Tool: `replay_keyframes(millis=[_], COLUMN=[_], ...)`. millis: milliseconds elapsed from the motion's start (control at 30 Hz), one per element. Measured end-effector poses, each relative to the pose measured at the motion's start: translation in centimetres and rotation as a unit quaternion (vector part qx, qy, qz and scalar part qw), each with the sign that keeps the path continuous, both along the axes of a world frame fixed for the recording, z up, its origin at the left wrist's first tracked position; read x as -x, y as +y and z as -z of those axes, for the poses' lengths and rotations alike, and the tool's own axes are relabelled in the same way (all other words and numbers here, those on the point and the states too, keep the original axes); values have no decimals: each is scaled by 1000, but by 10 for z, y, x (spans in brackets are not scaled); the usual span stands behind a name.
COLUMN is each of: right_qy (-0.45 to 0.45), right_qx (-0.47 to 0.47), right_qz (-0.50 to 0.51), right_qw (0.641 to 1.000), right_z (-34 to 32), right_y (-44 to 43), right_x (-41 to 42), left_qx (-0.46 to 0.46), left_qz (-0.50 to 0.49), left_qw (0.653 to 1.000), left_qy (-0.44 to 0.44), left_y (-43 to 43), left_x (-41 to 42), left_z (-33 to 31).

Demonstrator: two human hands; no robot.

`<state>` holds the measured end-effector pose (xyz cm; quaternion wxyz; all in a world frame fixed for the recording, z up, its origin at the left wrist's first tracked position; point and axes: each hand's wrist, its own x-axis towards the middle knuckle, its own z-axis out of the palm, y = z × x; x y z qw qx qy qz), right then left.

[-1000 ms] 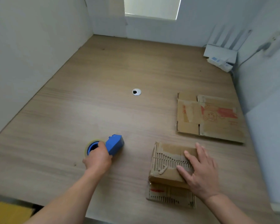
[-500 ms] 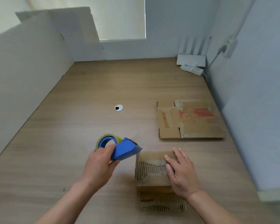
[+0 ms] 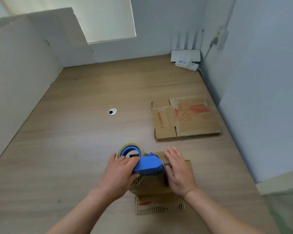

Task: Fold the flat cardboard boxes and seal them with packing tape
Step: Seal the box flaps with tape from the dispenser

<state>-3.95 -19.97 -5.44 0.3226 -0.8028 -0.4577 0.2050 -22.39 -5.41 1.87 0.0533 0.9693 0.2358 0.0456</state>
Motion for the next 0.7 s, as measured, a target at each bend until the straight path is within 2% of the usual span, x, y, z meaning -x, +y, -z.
replay_keyframes(millis=[133,300,467,700], right_qy=[57,54,42,20], right_qx=[-23,-48,-34,-28], right_qz=[29,34,30,28], right_qw=[998,997,998,999], right_z=[-2,0,-1,-2], right_y=[-2,1,5,3], right_x=[0,-2,-6,-8], left_qx=[5,23,46,45], left_qz=[10,13,12,56], left_qw=[1000,998,993,993], left_qy=[16,49,107,96], left_y=[3,8,8,29], left_x=[-1,-3,-8,-1], left_z=[-2,-3,-9,-18])
